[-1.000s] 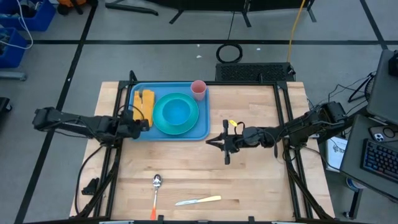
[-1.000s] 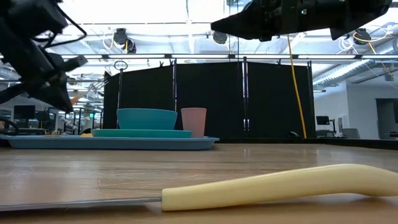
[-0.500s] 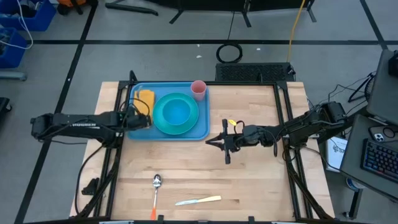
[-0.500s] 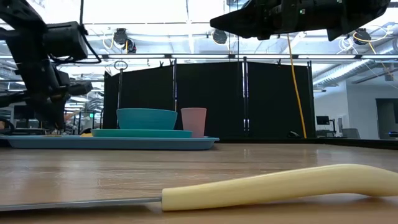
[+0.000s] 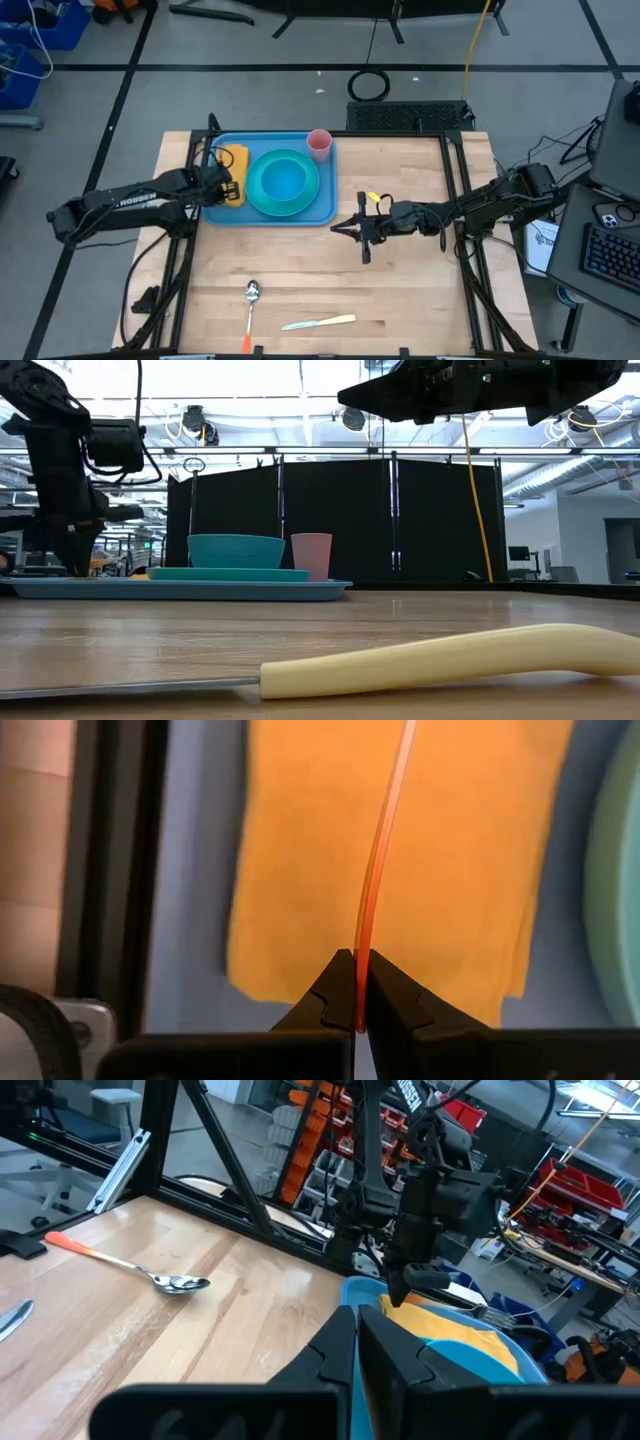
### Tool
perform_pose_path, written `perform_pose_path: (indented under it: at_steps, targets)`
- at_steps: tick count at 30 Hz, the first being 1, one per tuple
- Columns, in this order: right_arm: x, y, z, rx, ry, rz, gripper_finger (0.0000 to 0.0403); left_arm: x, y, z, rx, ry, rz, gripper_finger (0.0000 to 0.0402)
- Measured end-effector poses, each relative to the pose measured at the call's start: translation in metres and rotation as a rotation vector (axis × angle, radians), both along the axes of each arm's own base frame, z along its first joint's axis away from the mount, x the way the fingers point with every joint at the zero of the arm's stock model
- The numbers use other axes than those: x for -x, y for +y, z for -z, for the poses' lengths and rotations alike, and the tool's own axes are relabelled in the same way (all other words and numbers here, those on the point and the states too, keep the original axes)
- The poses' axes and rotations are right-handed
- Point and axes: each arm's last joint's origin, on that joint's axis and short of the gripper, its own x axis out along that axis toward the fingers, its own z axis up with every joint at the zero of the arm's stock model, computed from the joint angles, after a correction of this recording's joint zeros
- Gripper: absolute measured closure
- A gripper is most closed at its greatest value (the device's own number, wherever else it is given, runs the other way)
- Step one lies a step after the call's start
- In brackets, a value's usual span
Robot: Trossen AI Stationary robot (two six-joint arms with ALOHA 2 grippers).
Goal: Set up tray
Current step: Put the orange fork on the yellow napkin on the blue serving tray
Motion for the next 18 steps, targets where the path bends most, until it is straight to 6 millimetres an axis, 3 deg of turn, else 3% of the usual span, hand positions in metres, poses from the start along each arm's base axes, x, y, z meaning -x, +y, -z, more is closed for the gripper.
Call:
perform_pose_path:
  at_steps: [18]
  targets:
    - [-0.001, -0.004, 0.001, -0.009, 0.008, 0.014, 0.0397, 0.014, 0.015, 0.001, 0.105, -0.048, -0.019, 0.0394]
